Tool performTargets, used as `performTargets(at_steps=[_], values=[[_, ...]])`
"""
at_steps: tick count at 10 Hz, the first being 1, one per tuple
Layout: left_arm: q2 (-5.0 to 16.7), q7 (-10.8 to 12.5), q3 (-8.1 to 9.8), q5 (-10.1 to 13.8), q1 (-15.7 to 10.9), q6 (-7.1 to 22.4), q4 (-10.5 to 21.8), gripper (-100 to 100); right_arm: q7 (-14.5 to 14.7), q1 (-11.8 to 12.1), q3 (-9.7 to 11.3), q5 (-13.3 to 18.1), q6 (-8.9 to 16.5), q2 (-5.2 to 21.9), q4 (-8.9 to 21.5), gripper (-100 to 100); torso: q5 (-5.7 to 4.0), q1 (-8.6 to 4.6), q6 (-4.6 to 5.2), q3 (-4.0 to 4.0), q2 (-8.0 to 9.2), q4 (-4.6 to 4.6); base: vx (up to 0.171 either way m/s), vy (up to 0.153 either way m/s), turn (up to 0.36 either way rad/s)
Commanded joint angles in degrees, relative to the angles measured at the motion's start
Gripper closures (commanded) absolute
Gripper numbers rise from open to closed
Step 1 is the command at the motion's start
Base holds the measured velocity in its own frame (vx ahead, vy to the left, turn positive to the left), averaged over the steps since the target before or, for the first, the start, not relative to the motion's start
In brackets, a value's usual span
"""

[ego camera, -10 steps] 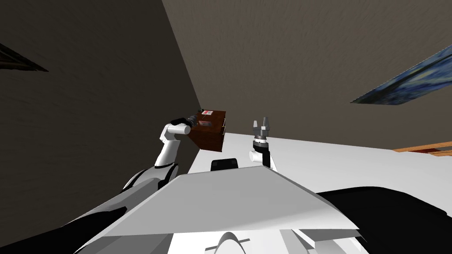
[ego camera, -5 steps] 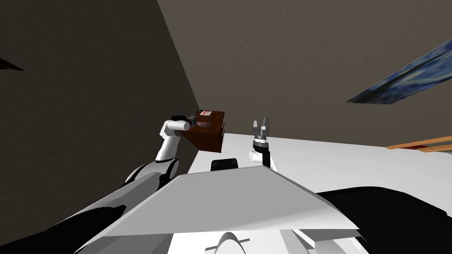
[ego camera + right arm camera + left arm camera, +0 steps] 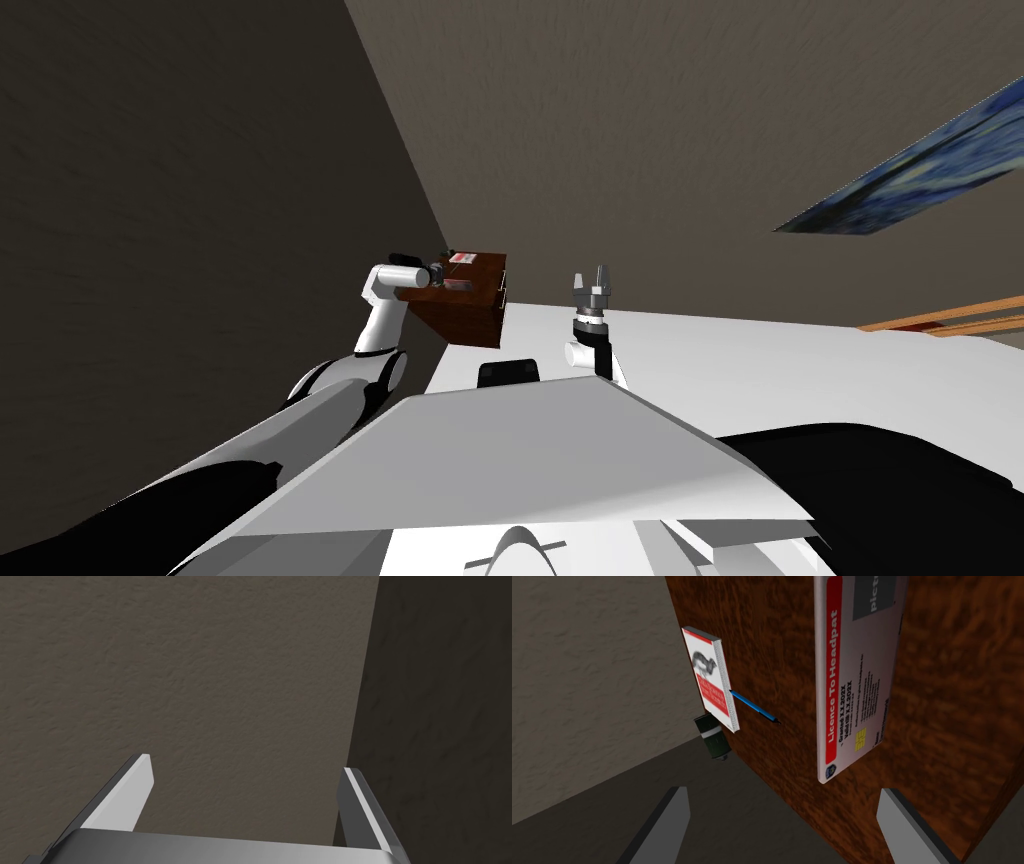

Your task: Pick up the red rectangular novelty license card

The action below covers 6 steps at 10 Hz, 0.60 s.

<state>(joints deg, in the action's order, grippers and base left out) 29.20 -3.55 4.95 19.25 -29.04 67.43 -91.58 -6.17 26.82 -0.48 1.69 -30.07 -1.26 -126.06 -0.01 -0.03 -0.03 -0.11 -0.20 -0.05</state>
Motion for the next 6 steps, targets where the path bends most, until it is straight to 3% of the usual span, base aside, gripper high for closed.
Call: performTargets(at_steps=[1, 2, 3, 4, 5, 6], values=[[0.2, -0.3, 0.12, 0.2, -1.4, 2.9, 2.0, -100, 0.0, 0.0, 0.0, 0.0, 0.0, 0.0, 0.0, 0, 0.00, 0.00, 0.00, 0.00, 0.00, 0.00, 0.052, -0.007, -0.032], [0.2, -0.3, 0.12, 0.2, -1.4, 3.7, 2.0, -100, 0.0, 0.0, 0.0, 0.0, 0.0, 0.0, 0.0, 0, 0.01, 0.02, -0.02, 0.00, 0.01, -0.01, 0.021, -0.002, 0.000], [0.5, -0.8, 0.41, 0.5, -3.9, 5.9, 4.5, -100, 0.0, 0.0, 0.0, 0.0, 0.0, 0.0, 0.0, 0, 0.02, 0.04, -0.03, 0.05, 0.10, 0.01, 0.042, -0.005, -0.062], [0.5, -0.8, 0.41, 0.5, -3.9, 7.5, 5.0, -100, 0.0, 0.0, 0.0, 0.0, 0.0, 0.0, 0.0, 0, 0.01, 0.02, 0.00, 0.03, 0.05, 0.01, 0.043, -0.002, -0.041], [0.7, -1.3, 0.69, 0.7, -6.3, 9.2, 7.1, -100, 0.0, 0.0, 0.0, 0.0, 0.0, 0.0, 0.0, 0, 0.02, 0.03, -0.02, 0.02, 0.06, 0.00, 0.066, -0.007, -0.054], [0.7, -1.3, 0.69, 0.7, -6.3, 10.9, 8.0, -100, 0.0, 0.0, 0.0, 0.0, 0.0, 0.0, 0.0, 0, 0.00, 0.01, 0.00, -0.01, -0.02, -0.01, 0.059, -0.006, -0.038]])
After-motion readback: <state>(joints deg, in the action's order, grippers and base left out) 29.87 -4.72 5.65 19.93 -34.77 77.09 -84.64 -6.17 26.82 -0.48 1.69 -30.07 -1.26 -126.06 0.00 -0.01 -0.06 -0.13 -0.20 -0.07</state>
